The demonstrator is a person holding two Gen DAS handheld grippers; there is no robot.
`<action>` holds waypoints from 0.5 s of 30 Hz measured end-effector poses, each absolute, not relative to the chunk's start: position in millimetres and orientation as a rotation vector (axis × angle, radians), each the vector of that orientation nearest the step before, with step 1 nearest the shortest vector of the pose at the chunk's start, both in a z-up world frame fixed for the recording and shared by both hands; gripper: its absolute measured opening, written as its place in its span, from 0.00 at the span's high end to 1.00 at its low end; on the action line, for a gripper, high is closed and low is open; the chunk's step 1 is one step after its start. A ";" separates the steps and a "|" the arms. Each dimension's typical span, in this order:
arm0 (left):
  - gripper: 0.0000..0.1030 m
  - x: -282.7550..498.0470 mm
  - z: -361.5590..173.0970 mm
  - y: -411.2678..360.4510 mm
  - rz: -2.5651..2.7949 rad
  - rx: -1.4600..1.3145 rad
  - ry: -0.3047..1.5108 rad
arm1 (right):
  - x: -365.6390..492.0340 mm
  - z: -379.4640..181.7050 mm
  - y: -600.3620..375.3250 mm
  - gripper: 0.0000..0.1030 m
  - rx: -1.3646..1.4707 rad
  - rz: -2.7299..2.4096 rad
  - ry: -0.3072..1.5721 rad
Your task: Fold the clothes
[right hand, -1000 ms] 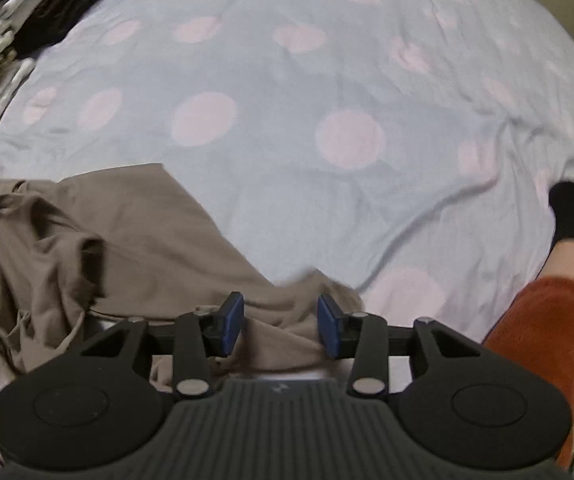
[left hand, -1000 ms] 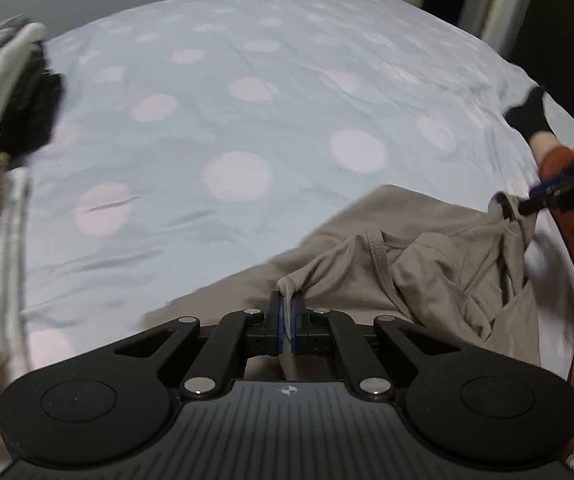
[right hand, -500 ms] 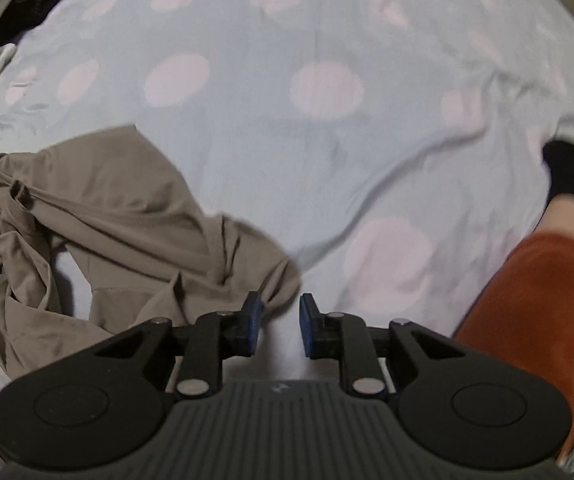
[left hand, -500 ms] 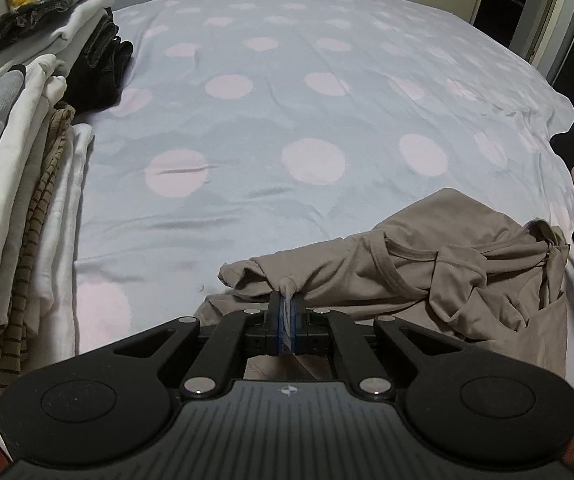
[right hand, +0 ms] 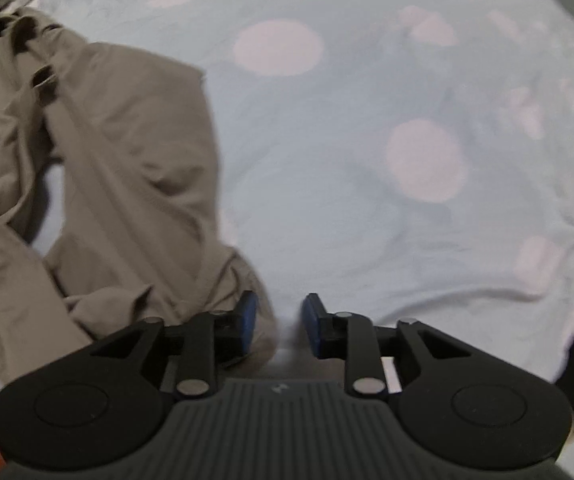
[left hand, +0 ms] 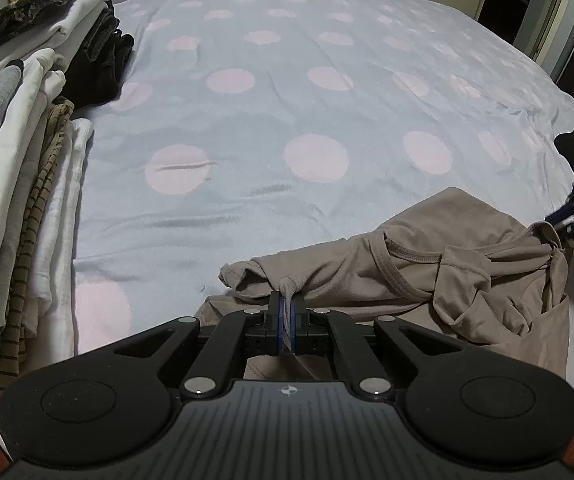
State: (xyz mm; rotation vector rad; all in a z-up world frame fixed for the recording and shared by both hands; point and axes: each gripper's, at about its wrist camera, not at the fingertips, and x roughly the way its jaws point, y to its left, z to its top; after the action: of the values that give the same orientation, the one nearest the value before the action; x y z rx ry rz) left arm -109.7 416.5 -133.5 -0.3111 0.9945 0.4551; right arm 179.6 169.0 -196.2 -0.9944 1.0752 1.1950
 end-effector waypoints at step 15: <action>0.97 -117.5 -116.6 409.7 0.468 -0.325 0.933 | 169.6 -168.7 142.9 0.95 -0.881 1.144 1.002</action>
State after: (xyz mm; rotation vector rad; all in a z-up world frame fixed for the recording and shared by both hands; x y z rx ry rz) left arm -117.5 409.7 -116.6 -0.3253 0.9334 0.4682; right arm 169.6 142.9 -168.7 -0.8805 1.0020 1.1441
